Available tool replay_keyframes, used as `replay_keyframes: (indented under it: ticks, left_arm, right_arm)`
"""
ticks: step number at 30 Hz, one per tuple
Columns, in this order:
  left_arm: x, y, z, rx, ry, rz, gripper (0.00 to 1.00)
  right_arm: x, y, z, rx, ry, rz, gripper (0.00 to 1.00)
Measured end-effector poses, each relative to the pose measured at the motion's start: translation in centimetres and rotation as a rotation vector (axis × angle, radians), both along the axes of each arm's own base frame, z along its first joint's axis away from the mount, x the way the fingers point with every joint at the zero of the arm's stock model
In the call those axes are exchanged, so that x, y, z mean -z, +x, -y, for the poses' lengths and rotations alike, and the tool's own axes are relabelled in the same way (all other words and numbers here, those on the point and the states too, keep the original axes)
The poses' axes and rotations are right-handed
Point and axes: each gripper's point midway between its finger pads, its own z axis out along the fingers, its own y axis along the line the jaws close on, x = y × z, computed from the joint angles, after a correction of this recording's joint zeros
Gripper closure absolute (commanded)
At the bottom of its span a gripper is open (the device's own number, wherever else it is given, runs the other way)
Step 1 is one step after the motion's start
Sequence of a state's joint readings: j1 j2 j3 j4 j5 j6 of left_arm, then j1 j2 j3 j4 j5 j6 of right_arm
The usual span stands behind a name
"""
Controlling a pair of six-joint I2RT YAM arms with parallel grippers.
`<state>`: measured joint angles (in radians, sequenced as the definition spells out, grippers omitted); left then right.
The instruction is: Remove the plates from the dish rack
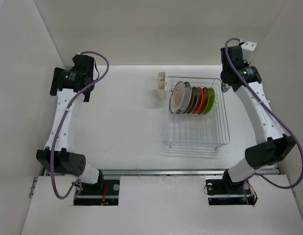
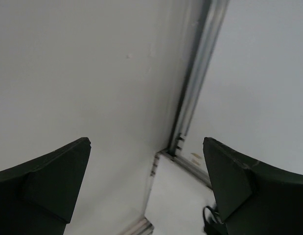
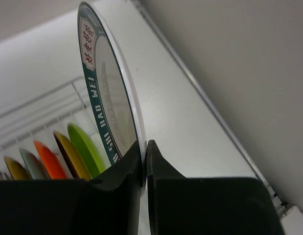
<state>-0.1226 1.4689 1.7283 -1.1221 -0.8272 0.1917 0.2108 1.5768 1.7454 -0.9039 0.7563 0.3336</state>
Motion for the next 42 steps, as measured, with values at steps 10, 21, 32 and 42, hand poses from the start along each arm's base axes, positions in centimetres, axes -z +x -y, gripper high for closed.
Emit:
replay_keyframes:
  ticks: [10,21,32,42]
  left_arm:
    - [1.3,1.4,10.3,0.355,-0.582,0.009,0.04]
    - [4.2,3.1,18.0,0.532,-0.978,-0.024,0.35]
    - [10.9,6.0,17.8,0.453,-1.386,-0.171,0.62]
    - [12.1,5.2,19.7,0.562,-1.465,-0.274,1.00]
  right_arm:
    - [-8.5,-1.1,-10.1,-0.358,0.168,0.215,1.00]
    - [4.7,-3.6,-40.0,-1.338,0.836,-0.079,1.00]
    - [7.7,-5.6,-42.6,-1.502,1.028,-0.137,1.00]
    - [10.8,-5.0,-43.6,-1.502,1.116,-0.204,1.00]
